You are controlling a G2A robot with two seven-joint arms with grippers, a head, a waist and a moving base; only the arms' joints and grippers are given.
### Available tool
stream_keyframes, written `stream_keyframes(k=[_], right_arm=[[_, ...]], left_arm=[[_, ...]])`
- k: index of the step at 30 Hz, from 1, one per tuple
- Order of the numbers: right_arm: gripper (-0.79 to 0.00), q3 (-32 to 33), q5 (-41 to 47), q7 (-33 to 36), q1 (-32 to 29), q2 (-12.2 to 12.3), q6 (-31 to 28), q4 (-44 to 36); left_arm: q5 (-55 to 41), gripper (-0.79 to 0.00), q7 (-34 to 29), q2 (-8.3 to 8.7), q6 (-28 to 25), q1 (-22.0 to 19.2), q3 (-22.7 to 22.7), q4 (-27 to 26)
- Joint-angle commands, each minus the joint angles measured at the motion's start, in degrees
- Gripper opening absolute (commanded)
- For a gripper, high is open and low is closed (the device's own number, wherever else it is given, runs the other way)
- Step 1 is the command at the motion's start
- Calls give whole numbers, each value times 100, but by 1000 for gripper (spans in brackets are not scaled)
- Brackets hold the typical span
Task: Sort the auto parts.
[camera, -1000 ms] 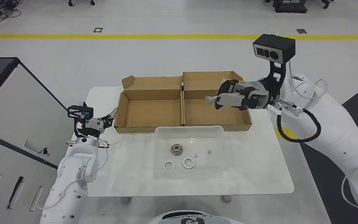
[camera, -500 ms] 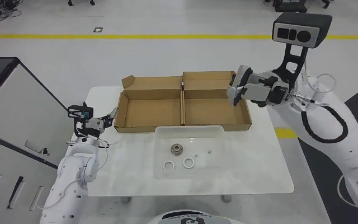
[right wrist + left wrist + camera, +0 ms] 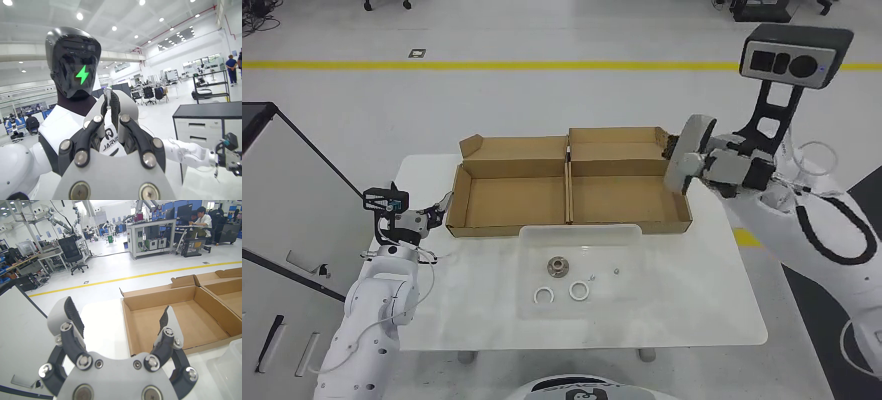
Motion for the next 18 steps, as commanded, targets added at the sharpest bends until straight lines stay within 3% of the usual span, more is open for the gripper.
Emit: stream_keyframes(k=[1,8,18], right_arm=[[-785,24,337,17,-63,-53,11,-141],[-785,270,788,187,-322,-294,180,-356],[-785,805,-812,775,-472,-342,1003,225]], left_arm=[[0,0,0,0,0,0,0,0],[0,0,0,0,0,0,0,0],[0,0,0,0,0,0,0,0]])
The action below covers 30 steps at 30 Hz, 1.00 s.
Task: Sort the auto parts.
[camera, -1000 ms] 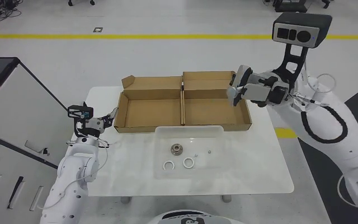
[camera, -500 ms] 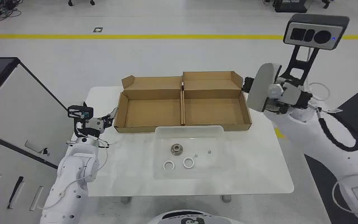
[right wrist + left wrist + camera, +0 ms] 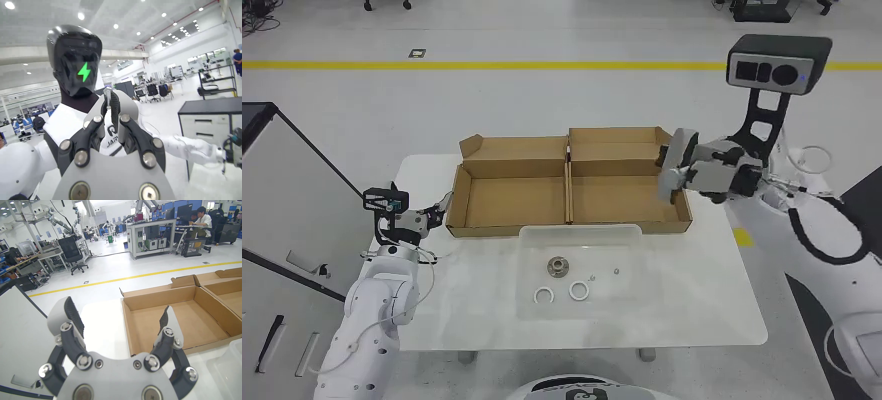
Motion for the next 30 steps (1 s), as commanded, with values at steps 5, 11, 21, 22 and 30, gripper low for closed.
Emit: stream_keyframes(k=[5,11,21,22,30], right_arm=[[-785,140,-226,-168,-167,-50,176,-208],[-785,101,734,99,-325,-188,-56,-332],[-785,377,1952,142,-704,-518,-13,-552],[-785,407,1968,164,-723,-540,9,-544],[-785,723,1273,455,-819,-718,300,-237]], left_arm=[[0,0,0,0,0,0,0,0],[0,0,0,0,0,0,0,0],[0,0,0,0,0,0,0,0],[0,0,0,0,0,0,0,0],[0,0,0,0,0,0,0,0]])
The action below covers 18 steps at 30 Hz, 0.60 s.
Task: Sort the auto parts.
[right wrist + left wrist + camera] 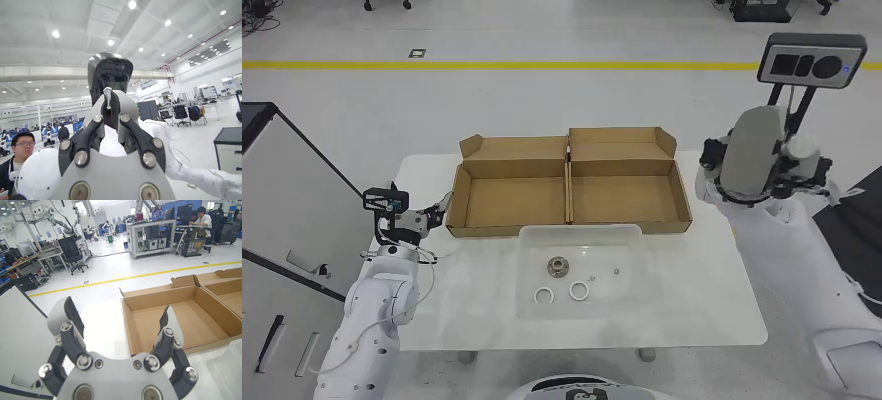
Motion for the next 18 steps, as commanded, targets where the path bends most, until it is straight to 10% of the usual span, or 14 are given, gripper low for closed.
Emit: stream_keyframes(k=[1,18], right_arm=[[-785,35,-226,51,-16,-23,52,60],[-785,371,-1497,-67,-157,-120,633,-15]], left_arm=[[0,0,0,0,0,0,0,0],[0,0,0,0,0,0,0,0]])
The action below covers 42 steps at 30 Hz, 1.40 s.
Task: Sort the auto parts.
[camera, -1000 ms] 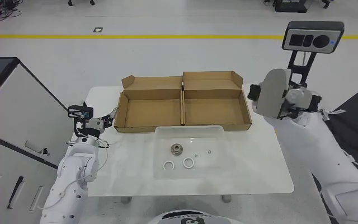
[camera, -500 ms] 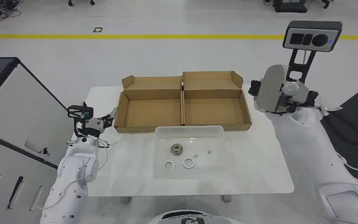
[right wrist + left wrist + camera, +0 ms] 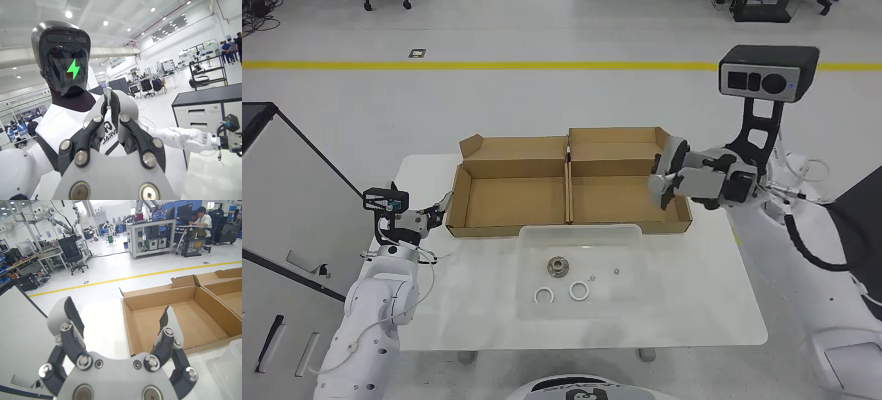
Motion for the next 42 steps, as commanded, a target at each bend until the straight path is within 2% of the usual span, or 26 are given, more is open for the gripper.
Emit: stream_keyframes(k=[1,12,31,36,42], right_arm=[[-785,-12,254,52,-37,-28,-84,-16],[-785,-52,1460,395,-173,-214,-231,40],[-785,-52,1493,429,-170,-225,-221,48],[-785,366,949,273,-234,-187,102,243],[-785,1214,-159,674,-261,-35,917,727]], left_arm=[[0,0,0,0,0,0,0,0],[0,0,0,0,0,0,0,0],[0,0,0,0,0,0,0,0],[0,0,0,0,0,0,0,0],[0,0,0,0,0,0,0,0]])
